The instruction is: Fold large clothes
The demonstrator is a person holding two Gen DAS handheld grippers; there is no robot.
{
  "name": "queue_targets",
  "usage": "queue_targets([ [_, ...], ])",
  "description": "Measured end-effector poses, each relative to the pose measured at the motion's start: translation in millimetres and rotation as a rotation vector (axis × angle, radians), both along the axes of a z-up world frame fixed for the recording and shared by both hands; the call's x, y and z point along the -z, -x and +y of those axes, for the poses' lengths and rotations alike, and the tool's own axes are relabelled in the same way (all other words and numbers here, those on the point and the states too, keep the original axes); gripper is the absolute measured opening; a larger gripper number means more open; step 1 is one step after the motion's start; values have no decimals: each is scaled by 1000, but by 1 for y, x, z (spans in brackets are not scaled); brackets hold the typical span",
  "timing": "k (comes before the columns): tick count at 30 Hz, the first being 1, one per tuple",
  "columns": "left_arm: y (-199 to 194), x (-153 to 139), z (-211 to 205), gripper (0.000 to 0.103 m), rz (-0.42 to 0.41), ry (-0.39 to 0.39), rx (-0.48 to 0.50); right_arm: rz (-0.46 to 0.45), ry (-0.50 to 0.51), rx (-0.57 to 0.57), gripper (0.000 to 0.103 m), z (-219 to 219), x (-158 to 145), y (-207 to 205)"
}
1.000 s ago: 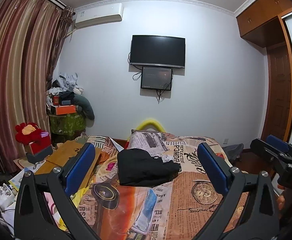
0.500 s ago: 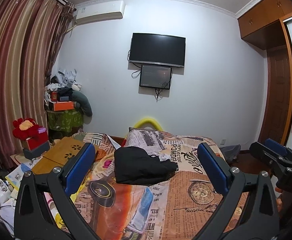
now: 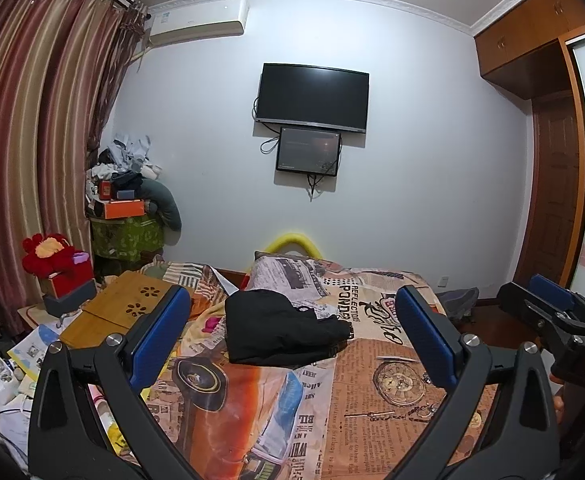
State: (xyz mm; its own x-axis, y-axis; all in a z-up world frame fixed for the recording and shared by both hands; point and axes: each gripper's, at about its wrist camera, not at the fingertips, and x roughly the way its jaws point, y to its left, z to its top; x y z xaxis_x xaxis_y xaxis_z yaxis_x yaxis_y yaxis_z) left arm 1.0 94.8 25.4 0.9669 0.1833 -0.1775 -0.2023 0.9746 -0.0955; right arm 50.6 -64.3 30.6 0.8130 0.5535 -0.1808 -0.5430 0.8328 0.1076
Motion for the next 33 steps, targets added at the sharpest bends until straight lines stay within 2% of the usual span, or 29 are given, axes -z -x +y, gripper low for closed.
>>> queue_targets([
  [14,-1,-2,-4,103,18,-1,44,1,0,6,102,-1,0,0],
  [33,-4,0,-4,103,33,2,41,14,-3,6,102,-1,4,-3],
])
